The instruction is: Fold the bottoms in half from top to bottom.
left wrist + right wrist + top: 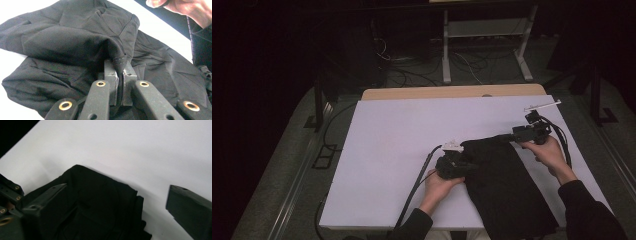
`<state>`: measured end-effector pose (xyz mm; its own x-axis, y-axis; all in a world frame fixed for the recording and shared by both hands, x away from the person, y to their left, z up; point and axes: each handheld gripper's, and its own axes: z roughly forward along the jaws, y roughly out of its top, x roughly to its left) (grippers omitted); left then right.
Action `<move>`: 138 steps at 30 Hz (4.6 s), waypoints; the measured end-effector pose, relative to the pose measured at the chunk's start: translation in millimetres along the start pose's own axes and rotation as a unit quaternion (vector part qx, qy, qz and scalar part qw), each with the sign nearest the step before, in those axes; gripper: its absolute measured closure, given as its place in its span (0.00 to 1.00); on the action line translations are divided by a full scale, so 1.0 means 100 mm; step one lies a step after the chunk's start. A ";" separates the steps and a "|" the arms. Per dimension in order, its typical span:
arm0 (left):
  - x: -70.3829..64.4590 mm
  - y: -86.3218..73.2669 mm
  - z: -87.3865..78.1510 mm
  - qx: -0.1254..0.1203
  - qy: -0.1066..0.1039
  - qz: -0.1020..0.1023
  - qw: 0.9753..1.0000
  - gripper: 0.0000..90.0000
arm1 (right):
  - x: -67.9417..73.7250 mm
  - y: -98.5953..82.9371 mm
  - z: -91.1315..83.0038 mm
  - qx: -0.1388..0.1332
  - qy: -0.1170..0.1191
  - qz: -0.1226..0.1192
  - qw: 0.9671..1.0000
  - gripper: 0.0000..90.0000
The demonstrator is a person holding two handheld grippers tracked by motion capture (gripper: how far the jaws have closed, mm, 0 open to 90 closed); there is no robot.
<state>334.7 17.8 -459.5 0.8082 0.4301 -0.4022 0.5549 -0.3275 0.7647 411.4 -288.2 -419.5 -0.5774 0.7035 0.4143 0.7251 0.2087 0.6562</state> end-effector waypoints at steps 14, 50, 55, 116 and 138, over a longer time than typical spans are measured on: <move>0.00 0.00 0.01 -0.001 -0.001 0.001 1.000 0.95 | -0.14 0.03 0.23 0.026 0.006 0.011 1.000 0.15; -0.02 -0.01 0.03 -0.001 -0.004 0.002 1.000 0.95 | -0.12 0.00 0.27 0.029 0.063 0.055 0.996 0.93; -0.03 -0.01 0.02 -0.002 -0.004 0.002 1.000 0.95 | -0.05 0.02 0.22 0.019 0.067 0.070 0.995 0.93; -0.11 0.03 -0.01 -0.010 0.000 0.015 1.000 0.94 | 0.71 -0.75 -0.66 -0.045 0.171 0.049 0.983 0.93; -0.17 0.10 -0.26 -0.054 0.032 0.018 0.998 0.55 | 0.64 -1.09 -0.65 0.011 0.157 0.036 0.987 0.93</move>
<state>321.6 29.3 -432.1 0.8115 0.4736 -0.3424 0.4975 -0.2526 0.8299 271.6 -310.1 -423.6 -0.6097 0.4717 0.6370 0.7745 0.1839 0.6052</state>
